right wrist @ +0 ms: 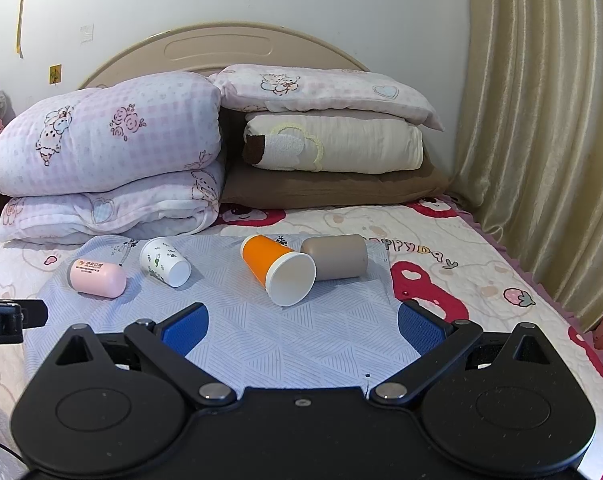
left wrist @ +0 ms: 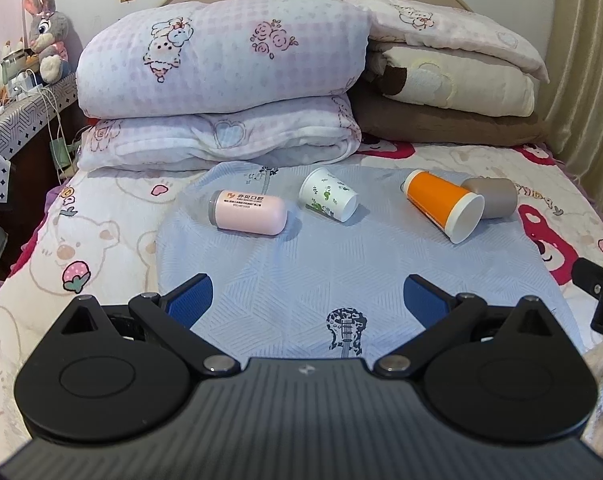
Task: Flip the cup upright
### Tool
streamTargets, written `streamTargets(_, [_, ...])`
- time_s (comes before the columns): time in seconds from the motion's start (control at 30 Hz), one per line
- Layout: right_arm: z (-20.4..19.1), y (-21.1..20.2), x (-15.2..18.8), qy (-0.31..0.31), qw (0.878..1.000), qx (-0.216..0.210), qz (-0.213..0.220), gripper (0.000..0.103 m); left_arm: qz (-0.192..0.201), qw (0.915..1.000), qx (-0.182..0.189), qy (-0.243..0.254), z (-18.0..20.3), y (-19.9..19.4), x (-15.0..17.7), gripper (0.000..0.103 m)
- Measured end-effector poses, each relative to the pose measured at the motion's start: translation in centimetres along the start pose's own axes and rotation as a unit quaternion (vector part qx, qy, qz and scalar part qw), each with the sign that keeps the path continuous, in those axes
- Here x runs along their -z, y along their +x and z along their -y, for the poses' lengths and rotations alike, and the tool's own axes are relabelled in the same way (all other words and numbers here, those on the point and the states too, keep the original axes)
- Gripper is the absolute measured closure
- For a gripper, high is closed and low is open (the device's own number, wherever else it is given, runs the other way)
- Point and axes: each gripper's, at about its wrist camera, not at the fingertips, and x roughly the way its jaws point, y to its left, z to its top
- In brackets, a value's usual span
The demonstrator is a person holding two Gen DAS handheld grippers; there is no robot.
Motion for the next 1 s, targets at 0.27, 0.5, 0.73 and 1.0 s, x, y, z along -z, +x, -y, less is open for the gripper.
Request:
streamTargets(0.27, [0.0,-0.03,-0.01,0.0,1.0,0.001,0.001,0.001,0.022,0.9996,0.011,0.009,0.46,-1.04,-0.13,0.0])
streamTargets(0.5, [-0.01,0.02,-0.03,-0.002,1.0,0.003,-0.001,0.001,0.02,0.9997,0.006,0.012,0.58,-0.84,0.15,0.0])
streamTargets(0.73, [0.16,0.1,-0.02,0.0,1.0,0.002,-0.002,0.001,0.015,0.9998,0.006,0.007,0.15,-0.43,0.01,0.0])
streamTargets(1.0, [0.23,0.22,0.16,-0.004,1.0,-0.002,-0.003,0.001,0.008,0.9999,0.011,0.002,-0.06,-0.11,0.1,0.0])
